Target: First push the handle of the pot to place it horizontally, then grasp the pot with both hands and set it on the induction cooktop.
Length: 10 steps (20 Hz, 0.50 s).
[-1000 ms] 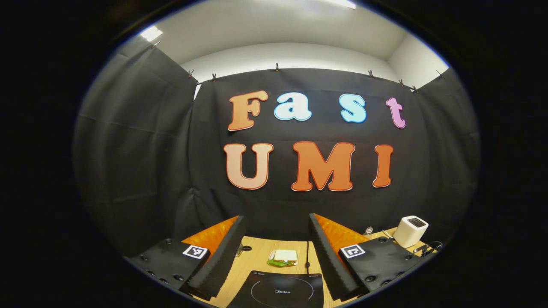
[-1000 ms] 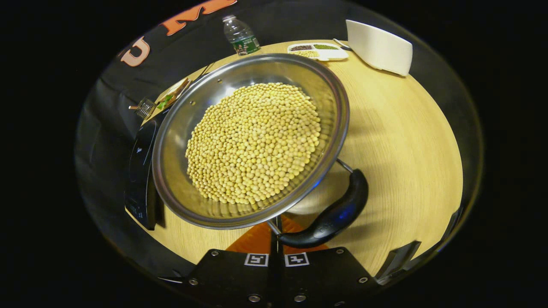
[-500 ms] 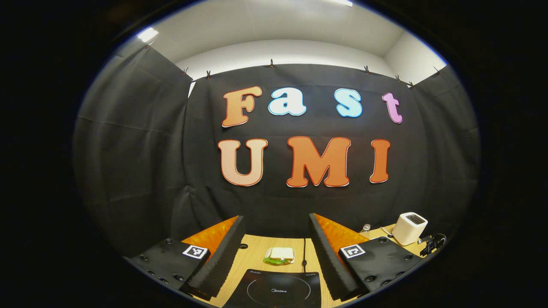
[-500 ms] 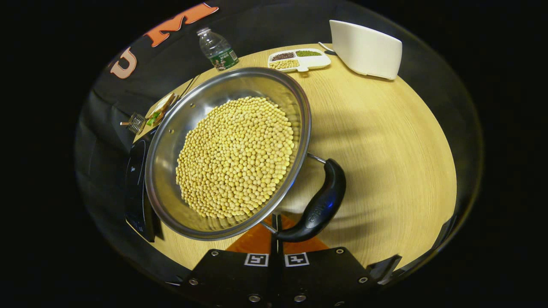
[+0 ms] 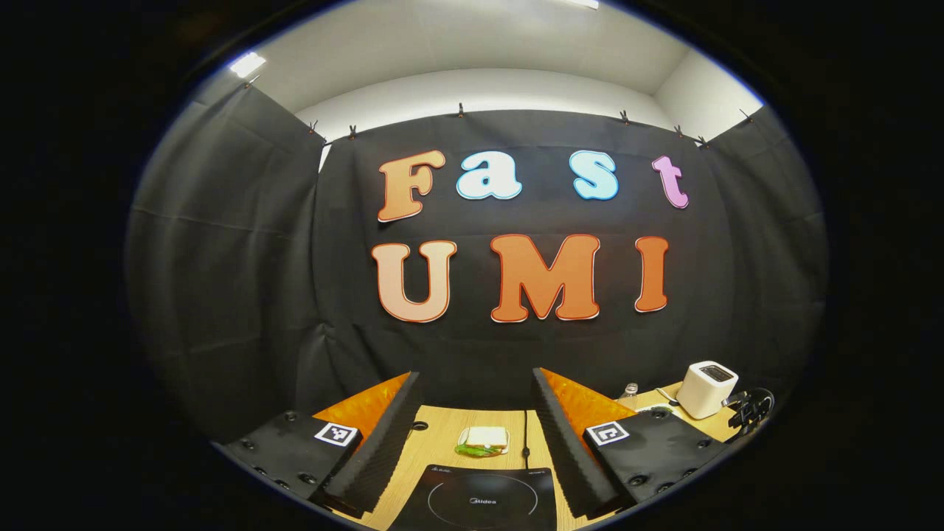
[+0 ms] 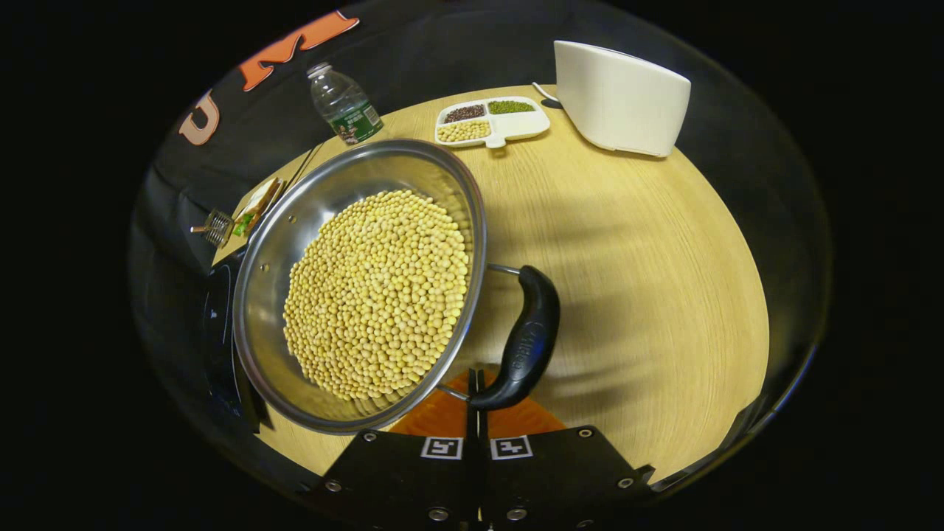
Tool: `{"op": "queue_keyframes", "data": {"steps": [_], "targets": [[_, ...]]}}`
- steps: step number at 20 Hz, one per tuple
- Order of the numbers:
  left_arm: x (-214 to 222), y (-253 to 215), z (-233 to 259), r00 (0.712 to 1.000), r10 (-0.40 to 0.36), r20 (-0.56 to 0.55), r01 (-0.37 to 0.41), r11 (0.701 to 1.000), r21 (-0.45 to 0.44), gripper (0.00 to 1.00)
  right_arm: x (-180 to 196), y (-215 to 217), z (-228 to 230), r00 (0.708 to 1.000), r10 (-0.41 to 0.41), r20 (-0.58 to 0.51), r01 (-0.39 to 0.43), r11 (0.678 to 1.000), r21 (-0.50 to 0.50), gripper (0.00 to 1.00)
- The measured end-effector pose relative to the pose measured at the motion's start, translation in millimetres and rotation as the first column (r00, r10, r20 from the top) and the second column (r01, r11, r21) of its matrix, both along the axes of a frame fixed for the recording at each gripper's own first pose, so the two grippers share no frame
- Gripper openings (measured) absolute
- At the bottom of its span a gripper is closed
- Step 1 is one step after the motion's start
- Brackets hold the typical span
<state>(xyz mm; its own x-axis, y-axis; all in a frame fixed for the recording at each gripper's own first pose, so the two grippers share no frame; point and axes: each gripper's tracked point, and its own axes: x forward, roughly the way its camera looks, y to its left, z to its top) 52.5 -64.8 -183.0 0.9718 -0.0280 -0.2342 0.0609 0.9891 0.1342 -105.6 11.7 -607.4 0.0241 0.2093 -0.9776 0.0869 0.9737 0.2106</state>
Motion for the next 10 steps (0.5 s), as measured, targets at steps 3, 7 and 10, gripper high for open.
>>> {"op": "queue_keyframes", "data": {"steps": [3,7,10], "targets": [[1.8,-1.7,-6.7,1.000,-0.005,-0.016,0.005,1.000,0.004,0.96,13.8,-7.1,-3.9,1.000,-0.008,0.007,0.008,1.000,-0.019,0.00],[4.3,-2.1,-10.3,1.000,-0.009,-0.018,0.009,1.000,0.008,0.97,30.1,-16.3,-4.6,1.000,-0.014,0.019,0.015,0.999,-0.043,0.00],[4.8,-2.6,-14.9,0.999,-0.013,-0.029,0.014,1.000,0.006,0.97,38.4,-17.6,-6.0,0.999,-0.026,0.024,0.027,0.999,-0.046,0.00]]}}
